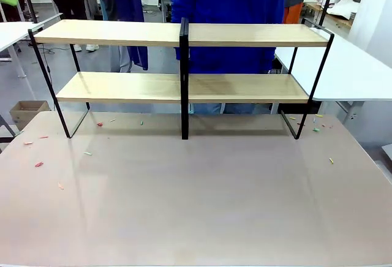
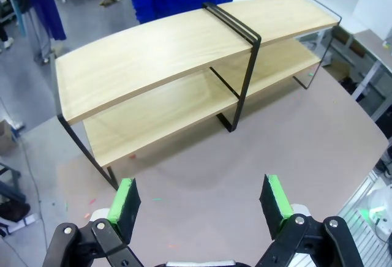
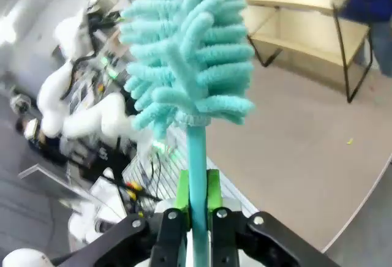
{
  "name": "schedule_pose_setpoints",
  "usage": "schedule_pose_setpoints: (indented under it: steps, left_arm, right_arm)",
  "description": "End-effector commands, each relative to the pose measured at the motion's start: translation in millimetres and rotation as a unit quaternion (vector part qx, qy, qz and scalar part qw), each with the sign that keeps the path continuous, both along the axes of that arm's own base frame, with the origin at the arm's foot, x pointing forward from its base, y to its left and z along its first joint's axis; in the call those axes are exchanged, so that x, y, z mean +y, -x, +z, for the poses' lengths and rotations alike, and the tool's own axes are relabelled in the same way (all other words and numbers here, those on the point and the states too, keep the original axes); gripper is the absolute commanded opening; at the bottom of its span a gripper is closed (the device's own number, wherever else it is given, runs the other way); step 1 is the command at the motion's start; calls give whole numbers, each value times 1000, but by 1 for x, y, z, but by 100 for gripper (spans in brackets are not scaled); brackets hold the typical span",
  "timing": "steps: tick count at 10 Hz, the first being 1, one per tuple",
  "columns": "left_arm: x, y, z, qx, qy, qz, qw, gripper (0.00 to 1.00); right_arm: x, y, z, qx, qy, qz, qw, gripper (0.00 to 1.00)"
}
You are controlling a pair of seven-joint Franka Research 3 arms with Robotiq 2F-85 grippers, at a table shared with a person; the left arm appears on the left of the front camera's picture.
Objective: Clean the shelves.
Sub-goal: Clean another randomly selected level of the Shelf with the Duster, then place the Duster on the table.
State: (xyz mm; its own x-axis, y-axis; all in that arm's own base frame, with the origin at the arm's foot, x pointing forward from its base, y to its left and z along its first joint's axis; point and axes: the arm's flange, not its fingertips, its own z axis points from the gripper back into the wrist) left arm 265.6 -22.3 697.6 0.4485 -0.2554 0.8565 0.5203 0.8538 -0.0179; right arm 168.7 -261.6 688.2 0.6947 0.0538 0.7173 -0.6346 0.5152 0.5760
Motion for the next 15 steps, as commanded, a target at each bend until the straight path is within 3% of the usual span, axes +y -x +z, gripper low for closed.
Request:
schedule_pose_setpoints:
  steps: [1,13,14,15]
  left_arm:
    - [1,0,0,-1,5,-7,1000,100]
    - [1,0,0,-1,5,-7,1000,100]
    - [0,0,0,0,0,0,1000,100]
    - [-6,-12,-3,177,115,-131,969,100]
  right_arm:
    - [20,3,25,-12,38,49,998,13]
    - [20,3,25,-12,38,49,998,13]
    - [20,1,23,5,43,41,998,13]
    - [47,5,14,19,149,53,987,13]
